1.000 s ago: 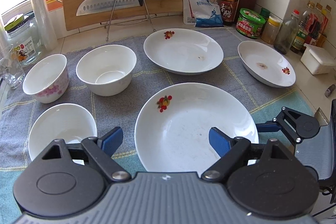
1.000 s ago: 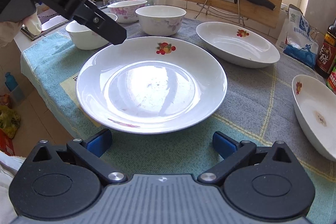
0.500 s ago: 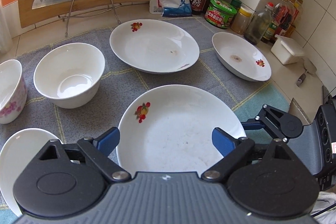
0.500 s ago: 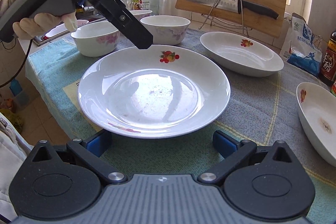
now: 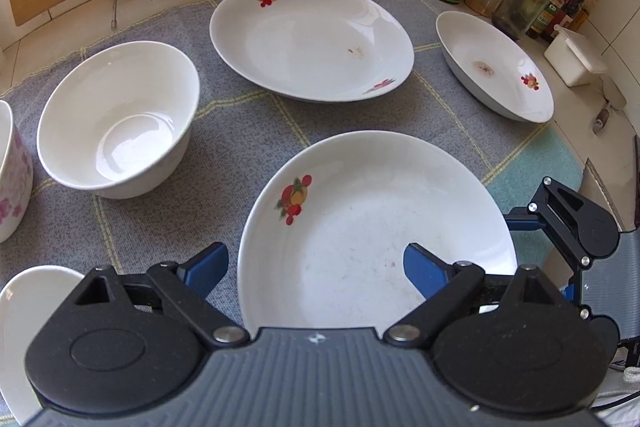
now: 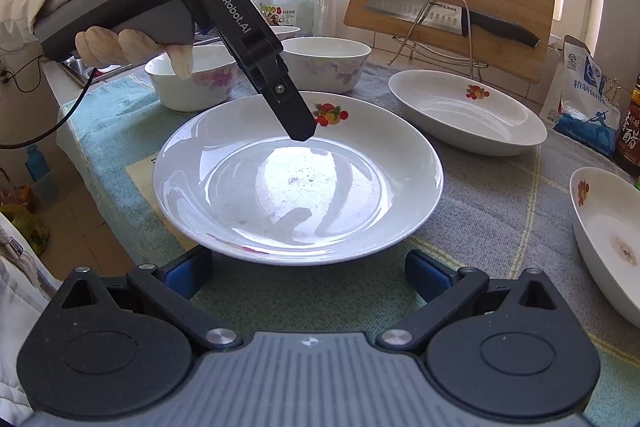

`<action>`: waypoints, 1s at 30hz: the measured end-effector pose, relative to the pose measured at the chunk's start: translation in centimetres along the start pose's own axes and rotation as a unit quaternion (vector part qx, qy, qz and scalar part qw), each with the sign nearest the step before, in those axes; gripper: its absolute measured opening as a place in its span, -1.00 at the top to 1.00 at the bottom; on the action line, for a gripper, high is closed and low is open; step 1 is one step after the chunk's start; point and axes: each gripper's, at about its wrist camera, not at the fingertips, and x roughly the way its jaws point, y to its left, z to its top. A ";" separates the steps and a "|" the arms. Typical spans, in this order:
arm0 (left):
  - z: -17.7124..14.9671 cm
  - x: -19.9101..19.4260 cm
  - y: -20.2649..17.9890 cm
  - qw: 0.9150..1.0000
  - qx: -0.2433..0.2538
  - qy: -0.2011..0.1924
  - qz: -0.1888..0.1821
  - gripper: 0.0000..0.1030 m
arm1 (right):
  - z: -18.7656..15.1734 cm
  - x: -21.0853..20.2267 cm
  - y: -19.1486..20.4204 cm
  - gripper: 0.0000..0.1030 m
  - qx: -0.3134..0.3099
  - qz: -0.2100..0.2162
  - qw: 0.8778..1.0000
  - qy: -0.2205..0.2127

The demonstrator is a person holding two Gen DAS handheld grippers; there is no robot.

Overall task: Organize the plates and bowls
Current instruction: 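Grasp the large flower plate's rim with the left gripper and lift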

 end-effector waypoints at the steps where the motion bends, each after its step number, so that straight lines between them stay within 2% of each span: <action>1: 0.2 0.2 0.0 1.000 0.005 0.006 -0.001 -0.82 | 0.0 0.0 0.0 -1.00 -0.001 0.001 1.000 0.000; 8: 1.2 1.4 0.4 0.998 0.008 0.047 -0.028 -0.78 | 0.4 0.5 0.2 -1.00 -0.006 0.006 1.000 0.002; 12: 1.6 1.7 0.3 0.997 0.024 0.061 -0.033 -0.66 | 0.4 0.6 0.3 -1.00 -0.007 0.007 1.000 0.003; 30: 2.8 2.0 0.3 0.993 0.049 0.091 -0.058 -0.61 | 0.9 1.0 0.4 -1.00 -0.012 0.011 1.000 0.017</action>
